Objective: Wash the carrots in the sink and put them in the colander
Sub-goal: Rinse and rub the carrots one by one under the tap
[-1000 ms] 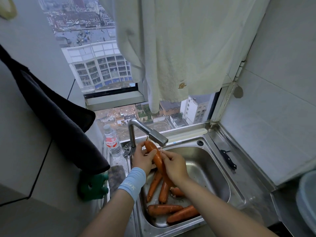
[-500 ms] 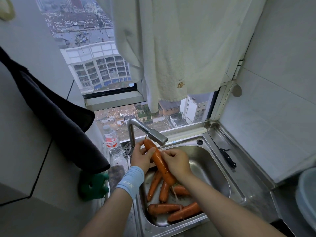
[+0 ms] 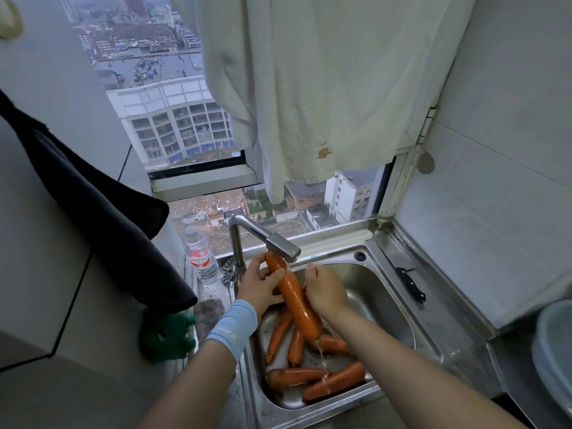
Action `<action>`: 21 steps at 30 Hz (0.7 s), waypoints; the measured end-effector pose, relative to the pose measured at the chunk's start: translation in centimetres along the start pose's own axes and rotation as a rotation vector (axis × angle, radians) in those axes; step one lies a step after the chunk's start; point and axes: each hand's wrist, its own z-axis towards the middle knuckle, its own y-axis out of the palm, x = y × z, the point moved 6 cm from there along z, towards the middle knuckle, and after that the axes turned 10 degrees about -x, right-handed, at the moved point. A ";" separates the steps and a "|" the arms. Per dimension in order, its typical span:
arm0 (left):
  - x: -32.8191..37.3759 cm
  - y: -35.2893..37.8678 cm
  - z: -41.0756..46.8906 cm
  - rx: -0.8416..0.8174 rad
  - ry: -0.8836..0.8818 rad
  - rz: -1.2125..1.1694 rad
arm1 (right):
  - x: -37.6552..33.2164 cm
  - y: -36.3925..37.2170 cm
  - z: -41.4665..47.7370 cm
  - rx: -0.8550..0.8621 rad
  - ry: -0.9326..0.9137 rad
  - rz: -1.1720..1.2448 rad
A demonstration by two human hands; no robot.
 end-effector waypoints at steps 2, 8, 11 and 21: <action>-0.2 0.1 -0.1 -0.019 -0.008 0.009 | -0.1 0.0 0.3 -0.028 -0.016 -0.063; 0.2 0.0 -0.1 -0.011 -0.001 0.007 | -0.6 0.8 0.1 -0.182 -0.056 0.177; 0.4 -0.2 0.1 0.018 -0.005 0.001 | -1.1 2.7 -1.4 -0.477 -0.042 0.390; 0.4 -2.1 0.2 0.213 -0.072 -0.088 | -0.5 2.4 -0.9 -0.561 -0.045 0.269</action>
